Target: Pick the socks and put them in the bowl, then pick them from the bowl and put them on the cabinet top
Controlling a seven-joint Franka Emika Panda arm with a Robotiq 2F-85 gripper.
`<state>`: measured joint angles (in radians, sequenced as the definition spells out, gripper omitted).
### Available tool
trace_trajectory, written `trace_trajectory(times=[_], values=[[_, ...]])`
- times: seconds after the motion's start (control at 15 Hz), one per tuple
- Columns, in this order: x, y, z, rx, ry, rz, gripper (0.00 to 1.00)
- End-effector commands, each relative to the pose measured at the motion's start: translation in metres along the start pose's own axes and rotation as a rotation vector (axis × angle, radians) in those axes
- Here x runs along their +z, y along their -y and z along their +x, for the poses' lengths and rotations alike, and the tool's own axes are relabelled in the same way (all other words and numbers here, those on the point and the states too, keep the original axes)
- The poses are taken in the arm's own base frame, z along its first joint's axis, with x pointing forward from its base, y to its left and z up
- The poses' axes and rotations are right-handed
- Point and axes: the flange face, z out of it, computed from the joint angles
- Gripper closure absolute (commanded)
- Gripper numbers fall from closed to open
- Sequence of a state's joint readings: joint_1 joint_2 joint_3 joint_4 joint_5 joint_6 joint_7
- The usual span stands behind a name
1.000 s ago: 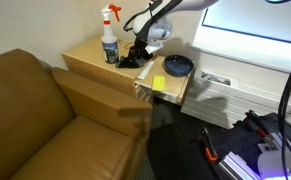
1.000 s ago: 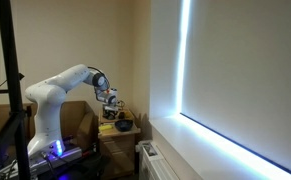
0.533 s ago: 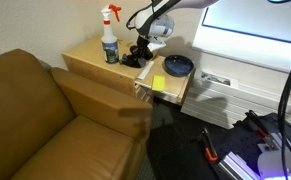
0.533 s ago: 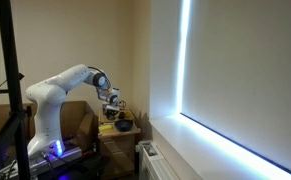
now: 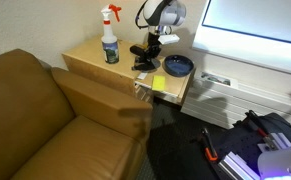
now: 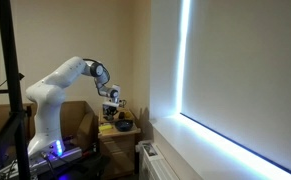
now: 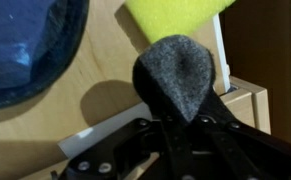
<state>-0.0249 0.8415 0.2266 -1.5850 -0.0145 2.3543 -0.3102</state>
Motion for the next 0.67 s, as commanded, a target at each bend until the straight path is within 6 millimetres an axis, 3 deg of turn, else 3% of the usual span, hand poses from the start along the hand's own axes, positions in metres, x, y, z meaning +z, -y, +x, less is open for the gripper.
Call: trace_trajectory(times=[0.0, 0.13, 0.6], values=[[-0.041, -0.004, -0.058, 0.160, 0.065, -0.061, 0.97], [-0.056, -0.011, -0.087, 0.275, 0.074, -0.104, 0.97], [-0.080, -0.027, -0.204, 0.678, 0.045, -0.183, 0.97]])
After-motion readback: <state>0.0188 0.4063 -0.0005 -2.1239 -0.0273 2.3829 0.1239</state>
